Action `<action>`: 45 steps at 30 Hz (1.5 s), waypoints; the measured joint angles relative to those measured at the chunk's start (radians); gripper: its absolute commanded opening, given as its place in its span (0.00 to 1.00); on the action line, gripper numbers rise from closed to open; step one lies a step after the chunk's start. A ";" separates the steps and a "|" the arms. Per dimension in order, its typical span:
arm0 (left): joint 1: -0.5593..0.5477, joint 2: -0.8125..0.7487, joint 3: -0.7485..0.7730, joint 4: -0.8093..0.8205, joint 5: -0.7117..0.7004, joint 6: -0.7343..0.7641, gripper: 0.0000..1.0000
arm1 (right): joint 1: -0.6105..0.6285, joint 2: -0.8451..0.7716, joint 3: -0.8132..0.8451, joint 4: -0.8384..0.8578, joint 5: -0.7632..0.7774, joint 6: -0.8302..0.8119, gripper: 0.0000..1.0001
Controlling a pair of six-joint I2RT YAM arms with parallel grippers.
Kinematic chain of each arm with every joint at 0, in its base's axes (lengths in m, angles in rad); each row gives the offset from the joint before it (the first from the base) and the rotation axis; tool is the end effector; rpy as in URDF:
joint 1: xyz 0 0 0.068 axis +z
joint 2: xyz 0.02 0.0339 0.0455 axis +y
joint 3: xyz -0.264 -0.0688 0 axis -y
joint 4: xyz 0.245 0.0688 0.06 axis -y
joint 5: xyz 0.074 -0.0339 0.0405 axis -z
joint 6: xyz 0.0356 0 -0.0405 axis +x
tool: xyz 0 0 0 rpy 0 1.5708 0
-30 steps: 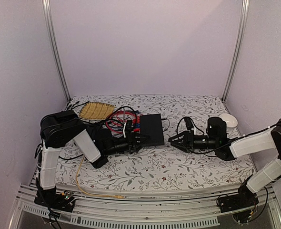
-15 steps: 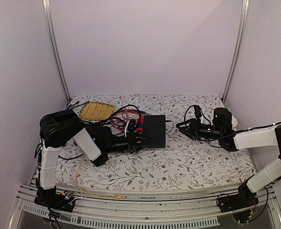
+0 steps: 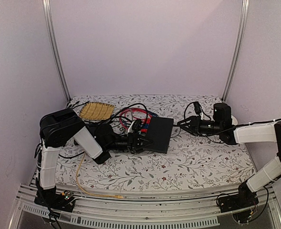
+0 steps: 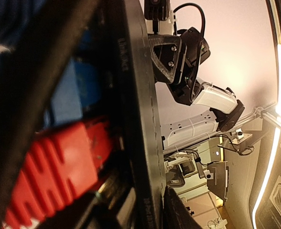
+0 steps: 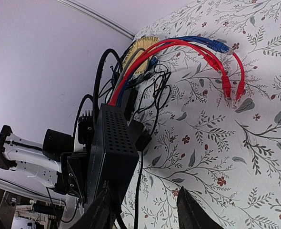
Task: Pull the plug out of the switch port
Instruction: Pull the connector from the switch port.
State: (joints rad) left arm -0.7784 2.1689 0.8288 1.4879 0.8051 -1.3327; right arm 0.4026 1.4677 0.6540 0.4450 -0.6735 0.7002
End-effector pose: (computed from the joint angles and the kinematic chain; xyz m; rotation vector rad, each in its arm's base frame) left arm 0.2530 -0.2856 0.1214 0.3535 1.9249 -2.1393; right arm 0.2670 0.1379 0.2025 -0.1831 2.1046 1.3504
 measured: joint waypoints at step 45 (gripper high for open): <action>0.001 0.000 0.080 -0.183 0.067 0.100 0.00 | 0.000 0.012 0.016 -0.066 -0.074 -0.035 0.25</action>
State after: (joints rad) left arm -0.7776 2.1689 0.9089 1.3045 0.8719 -1.2327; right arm 0.4030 1.4799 0.6701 0.3790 -0.7479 0.6651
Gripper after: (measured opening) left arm 0.314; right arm 0.270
